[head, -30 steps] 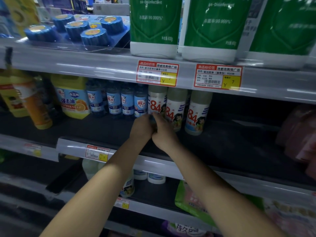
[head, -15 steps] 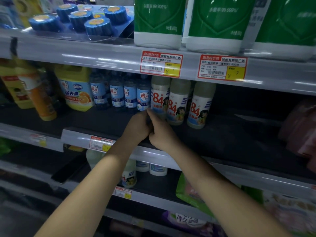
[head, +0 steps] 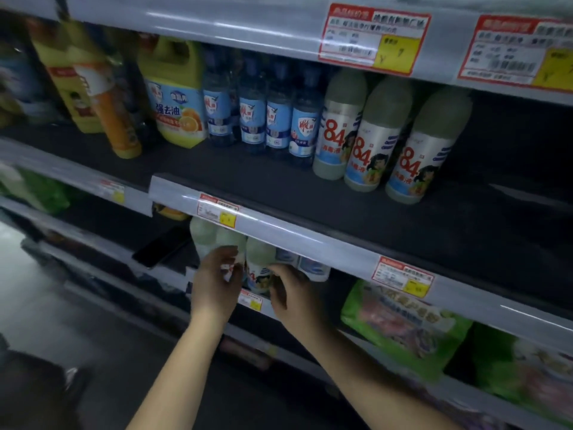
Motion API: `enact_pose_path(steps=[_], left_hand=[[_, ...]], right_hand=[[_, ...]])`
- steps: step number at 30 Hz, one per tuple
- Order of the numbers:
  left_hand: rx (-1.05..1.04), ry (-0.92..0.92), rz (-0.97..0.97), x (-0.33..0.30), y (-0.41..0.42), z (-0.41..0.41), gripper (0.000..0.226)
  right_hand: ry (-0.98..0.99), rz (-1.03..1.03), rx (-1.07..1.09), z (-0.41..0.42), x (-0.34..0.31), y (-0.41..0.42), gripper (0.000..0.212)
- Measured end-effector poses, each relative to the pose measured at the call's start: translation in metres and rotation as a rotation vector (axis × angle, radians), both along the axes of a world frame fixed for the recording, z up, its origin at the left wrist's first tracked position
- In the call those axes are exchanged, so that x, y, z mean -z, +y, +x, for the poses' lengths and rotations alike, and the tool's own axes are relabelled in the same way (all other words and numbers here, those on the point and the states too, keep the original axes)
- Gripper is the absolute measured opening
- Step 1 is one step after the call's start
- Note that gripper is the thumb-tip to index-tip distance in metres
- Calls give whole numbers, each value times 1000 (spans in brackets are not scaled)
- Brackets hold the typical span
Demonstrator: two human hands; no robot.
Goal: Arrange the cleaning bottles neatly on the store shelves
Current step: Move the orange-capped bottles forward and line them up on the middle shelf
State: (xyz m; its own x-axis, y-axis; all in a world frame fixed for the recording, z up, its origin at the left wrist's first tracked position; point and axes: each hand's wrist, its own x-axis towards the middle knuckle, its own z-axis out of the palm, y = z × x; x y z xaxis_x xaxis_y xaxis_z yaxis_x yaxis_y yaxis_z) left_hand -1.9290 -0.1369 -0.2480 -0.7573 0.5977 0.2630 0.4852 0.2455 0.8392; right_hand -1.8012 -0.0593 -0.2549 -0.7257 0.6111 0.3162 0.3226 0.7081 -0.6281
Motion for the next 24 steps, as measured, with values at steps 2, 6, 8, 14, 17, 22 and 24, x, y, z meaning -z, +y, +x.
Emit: enact_pose_path(steps=[2,6,8,14,17,22,24], left_hand=[[32,-34,-71,23,6,0,25],[72,-124,-201,55,21,2,31],[73,-150,-271,65,28,1,39],[80,-189,-356,73,40,-7,49],[82,-188,-353,72,45,-11,46],[65,-258,-277,75,42,-10,40],[38,-317,-213,78,38,-8,35]], right_hand=[[-68,-176,23,-4,17,4,40],[-130,-452,97,-27,50,13,55],[-104,-505,162,-43,82,27,57],[-74,-511,280,-73,63,41,72],[-104,-501,301,-82,65,44,66],[-64,-515,329,-85,68,40,61],[-20,-506,315,-82,68,33,62]])
